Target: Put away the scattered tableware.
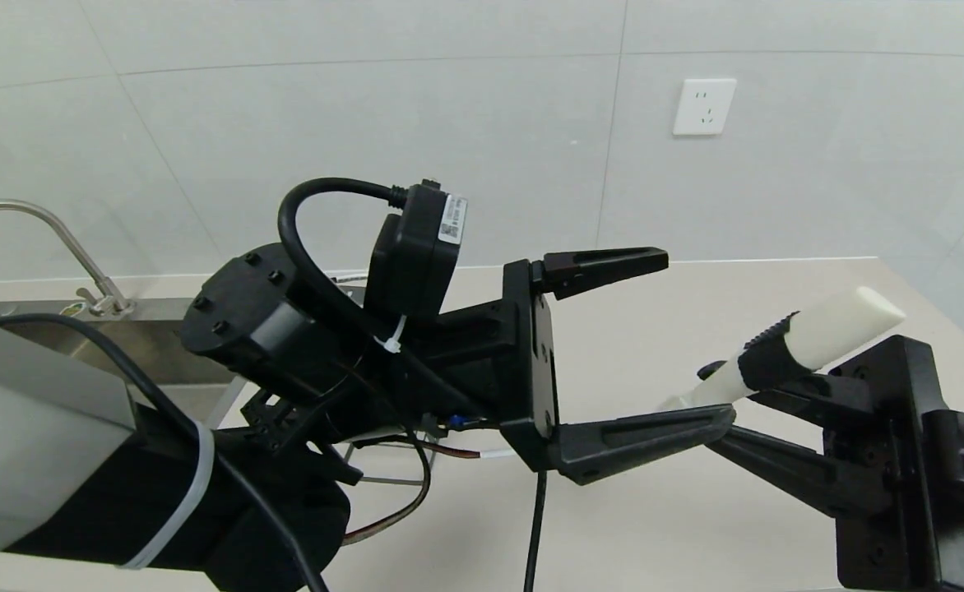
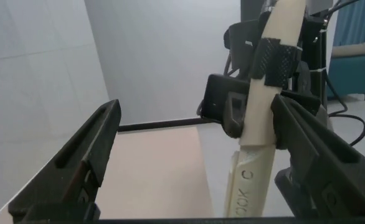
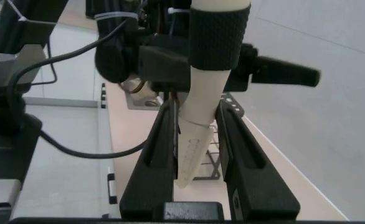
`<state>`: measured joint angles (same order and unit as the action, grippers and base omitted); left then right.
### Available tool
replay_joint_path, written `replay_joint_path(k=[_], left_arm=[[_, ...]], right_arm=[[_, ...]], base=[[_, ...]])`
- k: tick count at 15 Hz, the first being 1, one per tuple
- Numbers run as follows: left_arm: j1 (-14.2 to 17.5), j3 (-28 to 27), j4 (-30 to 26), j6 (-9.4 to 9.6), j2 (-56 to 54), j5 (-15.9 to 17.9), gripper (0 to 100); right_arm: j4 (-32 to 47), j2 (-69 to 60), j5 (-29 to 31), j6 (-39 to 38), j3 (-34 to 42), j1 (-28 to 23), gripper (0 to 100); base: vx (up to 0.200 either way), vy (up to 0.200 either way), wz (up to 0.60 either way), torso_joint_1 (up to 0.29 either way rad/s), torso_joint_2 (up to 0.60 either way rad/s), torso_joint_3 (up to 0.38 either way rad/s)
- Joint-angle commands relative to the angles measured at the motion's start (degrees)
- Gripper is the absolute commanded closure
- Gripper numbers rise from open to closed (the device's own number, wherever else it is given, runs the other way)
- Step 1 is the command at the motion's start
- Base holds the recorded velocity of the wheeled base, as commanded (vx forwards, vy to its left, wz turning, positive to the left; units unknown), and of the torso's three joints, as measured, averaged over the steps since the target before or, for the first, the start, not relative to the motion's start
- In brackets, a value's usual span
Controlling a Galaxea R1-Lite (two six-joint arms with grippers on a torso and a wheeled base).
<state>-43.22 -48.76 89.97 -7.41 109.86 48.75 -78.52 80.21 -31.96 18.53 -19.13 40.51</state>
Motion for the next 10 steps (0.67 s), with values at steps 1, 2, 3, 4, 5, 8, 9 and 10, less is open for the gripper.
replay_joint_path(k=[1, 2, 3, 4, 5, 8, 9, 10], left_arm=[[0.9, 0.2, 0.0, 0.03, -0.4, -0.1, 0], [1.8, 0.2, 0.0, 0.03, -0.6, -0.1, 0], [2.3, 0.2, 0.0, -0.06, -1.0, -0.1, 0], [2.4, 0.2, 0.0, -0.15, -1.5, -0.1, 0], [2.4, 0.3, 0.0, -0.23, -2.1, 0.0, 0], [2.1, 0.9, 0.0, -0.23, -2.6, 0.4, 0], [2.0, 1.9, 0.0, -0.23, -2.6, 0.8, 0], [2.0, 2.3, 0.0, -0.23, -2.5, 1.1, 0]], right_arm=[[-0.1, 0.6, 0.0, 0.0, -0.1, -0.3, 100], [0.0, 0.6, 0.0, 0.0, 0.0, -0.3, 100], [-0.1, 0.8, 0.0, 0.0, 0.0, -0.5, 100], [0.0, 1.3, 0.0, 0.0, 0.0, -1.5, 100], [0.0, 1.9, 0.0, 0.0, 0.0, -2.4, 100], [-0.4, 5.5, -0.6, 0.0, -0.9, -3.2, 100], [-0.4, 6.5, -1.1, 0.0, -2.0, -3.2, 100], [-0.5, 7.0, -1.2, 0.0, -2.4, -3.1, 100]], base=[[0.0, 0.0, 0.0, 0.0, 0.0, 0.0], [0.0, 0.0, 0.0, 0.0, 0.0, 0.0], [0.0, 0.0, 0.0, 0.0, 0.0, 0.0], [0.0, 0.0, 0.0, 0.0, 0.0, 0.0], [0.0, 0.0, 0.0, 0.0, 0.0, 0.0], [0.0, 0.0, 0.0, 0.0, 0.0, 0.0], [0.0, 0.0, 0.0, 0.0, 0.0, 0.0], [0.0, 0.0, 0.0, 0.0, 0.0, 0.0]])
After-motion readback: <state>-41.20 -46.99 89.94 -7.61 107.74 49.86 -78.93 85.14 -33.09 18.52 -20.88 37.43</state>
